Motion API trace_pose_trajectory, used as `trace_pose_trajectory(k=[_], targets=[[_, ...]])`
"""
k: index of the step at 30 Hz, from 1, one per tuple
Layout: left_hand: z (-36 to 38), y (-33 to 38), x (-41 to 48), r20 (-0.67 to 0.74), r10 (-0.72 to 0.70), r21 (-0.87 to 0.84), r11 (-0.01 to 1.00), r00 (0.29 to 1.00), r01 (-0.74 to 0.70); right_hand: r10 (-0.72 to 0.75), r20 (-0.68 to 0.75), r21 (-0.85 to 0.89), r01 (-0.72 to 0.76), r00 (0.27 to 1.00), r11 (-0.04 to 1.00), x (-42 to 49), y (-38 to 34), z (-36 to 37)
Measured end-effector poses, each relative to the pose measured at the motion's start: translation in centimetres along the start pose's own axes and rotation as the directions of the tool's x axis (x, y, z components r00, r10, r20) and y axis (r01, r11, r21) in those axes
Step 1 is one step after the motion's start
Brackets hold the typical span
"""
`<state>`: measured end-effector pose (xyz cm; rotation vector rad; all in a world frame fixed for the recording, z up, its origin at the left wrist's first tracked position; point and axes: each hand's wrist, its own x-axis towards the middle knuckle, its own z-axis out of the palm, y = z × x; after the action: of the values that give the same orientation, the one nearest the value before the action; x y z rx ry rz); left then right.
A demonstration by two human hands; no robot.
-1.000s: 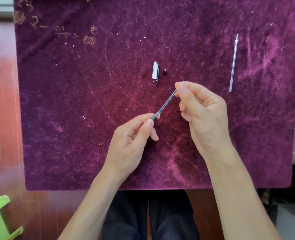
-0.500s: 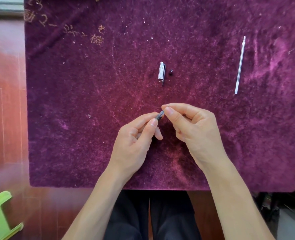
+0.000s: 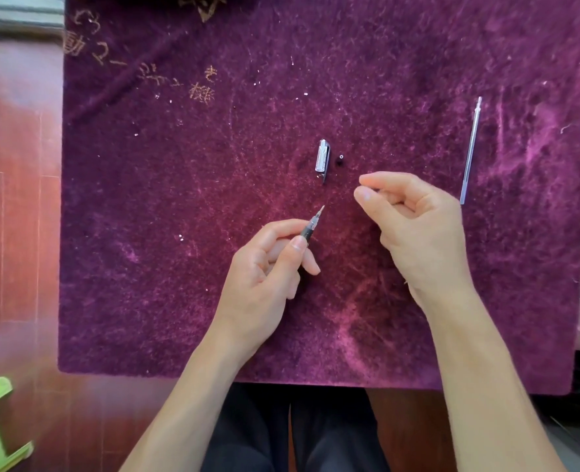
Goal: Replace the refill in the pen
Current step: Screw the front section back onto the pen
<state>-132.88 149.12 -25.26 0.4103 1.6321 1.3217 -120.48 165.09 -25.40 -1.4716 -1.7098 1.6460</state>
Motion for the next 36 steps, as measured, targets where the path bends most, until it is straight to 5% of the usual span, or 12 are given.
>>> trace_pose_trajectory(k=[6,14,18,22,36], targets=[[0.3,0.3,1.1,-0.031,0.013,-0.032,0.999,0.999,-0.014,-0.186,-0.030,-0.284,0.170,0.982,0.944,2.7,-1.1,2.2],[0.7,-0.1,1.3,-0.035,0.006,-0.036,0.999,0.999,-0.008,-0.188,-0.048,-0.355,0.159,0.981,0.921,3.8,-1.2,2.7],[0.8,-0.1,1.4,-0.035,0.011,-0.039,0.999,0.999,-0.013,-0.066,-0.036,-0.055,0.064,0.997,0.996,3.2,-1.3,2.0],[0.8,-0.2,1.5,-0.034,0.019,-0.027,0.999,0.999,-0.020,0.056,0.146,0.259,-0.093,0.988,0.961,1.6,-1.3,1.7],[0.3,-0.3,1.6,0.006,0.020,0.009,1.000,1.000,-0.021,0.109,0.202,0.314,-0.170,0.973,0.934,-0.3,0.2,2.0]])
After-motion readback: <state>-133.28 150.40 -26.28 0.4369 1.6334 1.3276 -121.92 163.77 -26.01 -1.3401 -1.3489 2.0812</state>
